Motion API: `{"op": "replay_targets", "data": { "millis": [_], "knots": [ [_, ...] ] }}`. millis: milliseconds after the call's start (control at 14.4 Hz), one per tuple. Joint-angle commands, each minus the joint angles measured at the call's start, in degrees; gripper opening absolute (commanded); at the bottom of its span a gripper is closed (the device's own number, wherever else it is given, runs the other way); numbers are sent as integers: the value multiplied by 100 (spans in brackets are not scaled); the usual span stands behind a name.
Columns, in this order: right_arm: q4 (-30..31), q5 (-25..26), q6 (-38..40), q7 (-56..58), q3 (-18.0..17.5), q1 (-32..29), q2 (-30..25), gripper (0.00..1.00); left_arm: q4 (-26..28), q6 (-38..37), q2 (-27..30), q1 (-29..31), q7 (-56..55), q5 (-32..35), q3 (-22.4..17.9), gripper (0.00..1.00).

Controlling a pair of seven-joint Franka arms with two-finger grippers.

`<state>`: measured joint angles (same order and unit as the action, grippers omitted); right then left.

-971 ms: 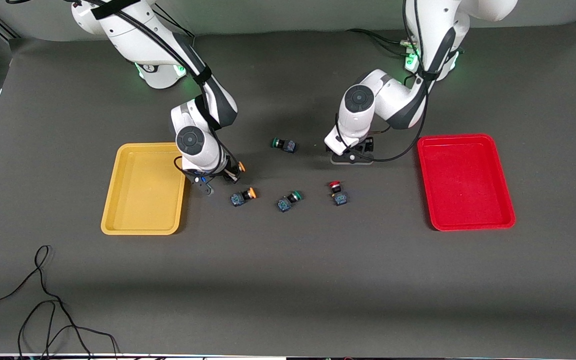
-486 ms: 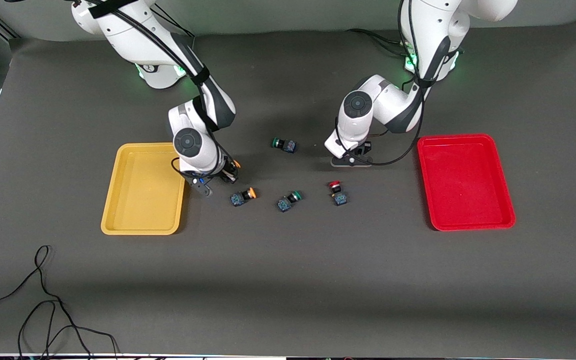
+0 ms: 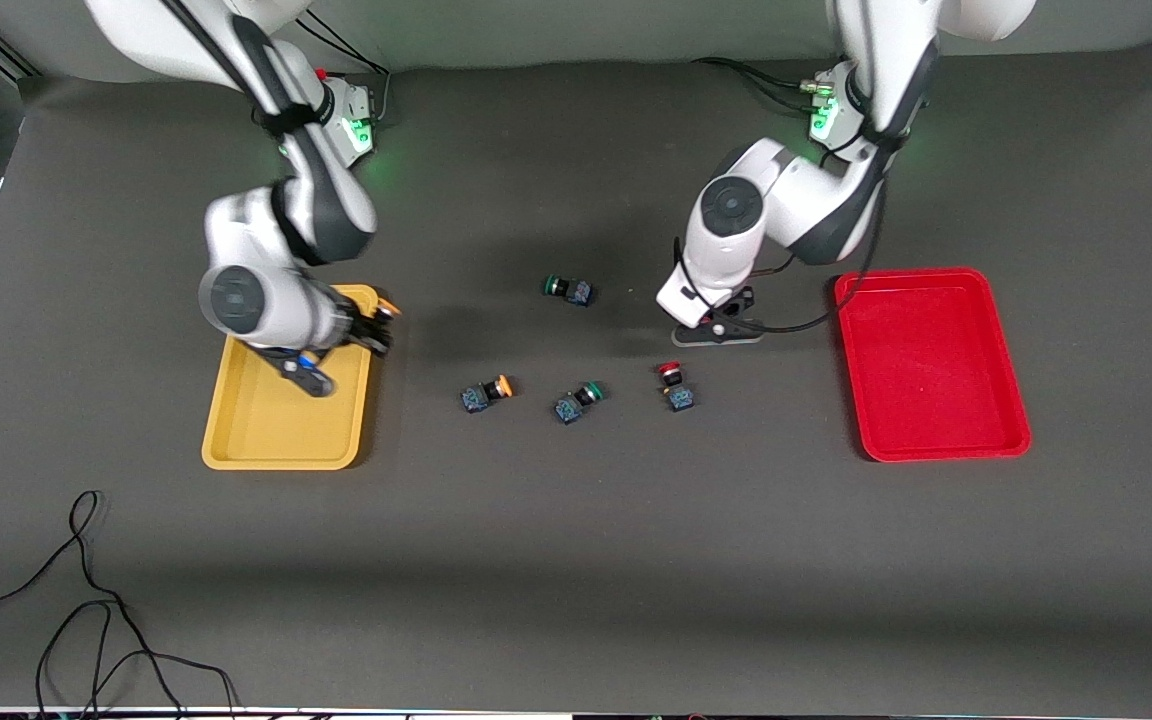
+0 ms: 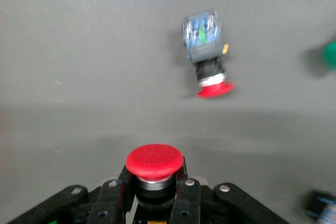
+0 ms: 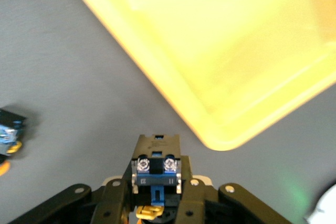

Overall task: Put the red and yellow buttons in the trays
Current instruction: 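Lower the orange button into the yellow tray with the right gripper, then lower the red button into the red tray with the left gripper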

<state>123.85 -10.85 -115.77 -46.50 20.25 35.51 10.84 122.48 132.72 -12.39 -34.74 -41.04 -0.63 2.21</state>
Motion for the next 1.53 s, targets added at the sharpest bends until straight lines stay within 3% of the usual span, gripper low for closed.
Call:
{"op": "replay_targets", "data": {
  "millis": [0, 277, 486, 555, 624, 694, 832, 1040, 1249, 1318, 1387, 1457],
  "knots": [
    [421, 530, -86, 254, 303, 70, -161, 0, -57, -816, 884, 545, 473, -201, -10, 11],
    [859, 549, -690, 1571, 1120, 61, 5, 0, -13, -1467, 1282, 2072, 1867, -131, -27, 11],
    [1536, 523, -1780, 1846, 1245, 52, 94, 1, 4, -1372, 1125, 3391, 3458, 131, -36, 11],
    [1590, 523, -1913, 1846, 1245, 52, 146, 9, 22, -1198, 976, 3726, 3854, 272, -27, 11],
    [1599, 523, -1949, 1846, 1245, 52, 199, 24, 57, -978, 818, 3955, 4119, 317, -36, 11],
    [1590, 523, -1958, 1864, 1245, 44, 208, 60, 118, -750, 669, 4071, 4252, 318, -36, 11],
    [1581, 523, -1941, 1864, 1245, 52, 173, 100, 407, -136, 396, 4081, 4280, 318, -36, 11],
    [1468, 523, -1888, 1768, 1210, 114, -2, 100, 979, 893, 36, 4028, 4245, 318, -27, 12],
    [347, 296, -1294, 1514, 1043, 455, 172, 100, 1033, 1343, -404, 3826, 4096, 318, -19, 12],
    [-302, -62, -899, 1303, 1042, 622, 434, 100, 1033, 1396, -475, 3826, 4096, 318, -19, 17],
    [-1022, -405, -425, 1092, 1042, 754, 767, 100, 1033, 1397, -519, 3808, 4096, 318, -19, 33],
    [-1682, -696, 6, 864, 1034, 782, 1084, 100, 1007, 1380, -528, 3791, 4130, 318, -19, 74]
  ]
}}
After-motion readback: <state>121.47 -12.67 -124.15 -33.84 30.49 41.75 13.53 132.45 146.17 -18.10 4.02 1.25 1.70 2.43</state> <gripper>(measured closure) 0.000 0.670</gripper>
